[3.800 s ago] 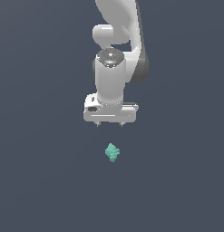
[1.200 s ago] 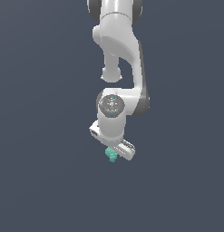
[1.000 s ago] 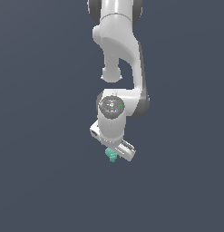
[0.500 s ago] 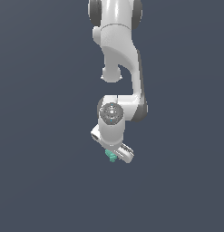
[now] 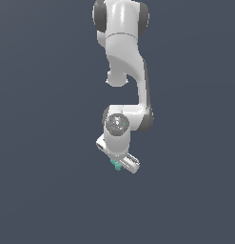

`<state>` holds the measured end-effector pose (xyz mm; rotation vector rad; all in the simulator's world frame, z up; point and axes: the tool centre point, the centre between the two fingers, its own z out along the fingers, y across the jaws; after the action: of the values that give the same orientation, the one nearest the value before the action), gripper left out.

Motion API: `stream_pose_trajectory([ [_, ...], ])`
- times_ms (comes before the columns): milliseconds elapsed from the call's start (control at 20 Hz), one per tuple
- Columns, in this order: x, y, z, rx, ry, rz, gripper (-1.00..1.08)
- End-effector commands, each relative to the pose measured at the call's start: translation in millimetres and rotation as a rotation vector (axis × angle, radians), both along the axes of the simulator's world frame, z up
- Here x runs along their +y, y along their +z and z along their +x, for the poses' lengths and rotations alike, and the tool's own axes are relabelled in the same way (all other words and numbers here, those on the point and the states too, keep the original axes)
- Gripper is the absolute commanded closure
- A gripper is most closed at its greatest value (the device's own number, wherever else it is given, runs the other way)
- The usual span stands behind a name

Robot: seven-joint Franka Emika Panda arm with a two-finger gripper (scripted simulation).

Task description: Pick up the object and move it to a goal position.

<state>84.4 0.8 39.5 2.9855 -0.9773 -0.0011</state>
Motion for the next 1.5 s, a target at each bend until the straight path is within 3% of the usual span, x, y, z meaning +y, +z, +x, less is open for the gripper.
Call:
stream_pose_trajectory([
  [0,0,0,0,-0.001,0.000,0.000,1.08],
  [800,2,19,-2,-0.001,0.000,0.000,1.08],
  [1100,7,60,-6,-0.001,0.000,0.000,1.08],
  [1450,15,136,-14,-0.001,-0.001,0.000,1.08],
])
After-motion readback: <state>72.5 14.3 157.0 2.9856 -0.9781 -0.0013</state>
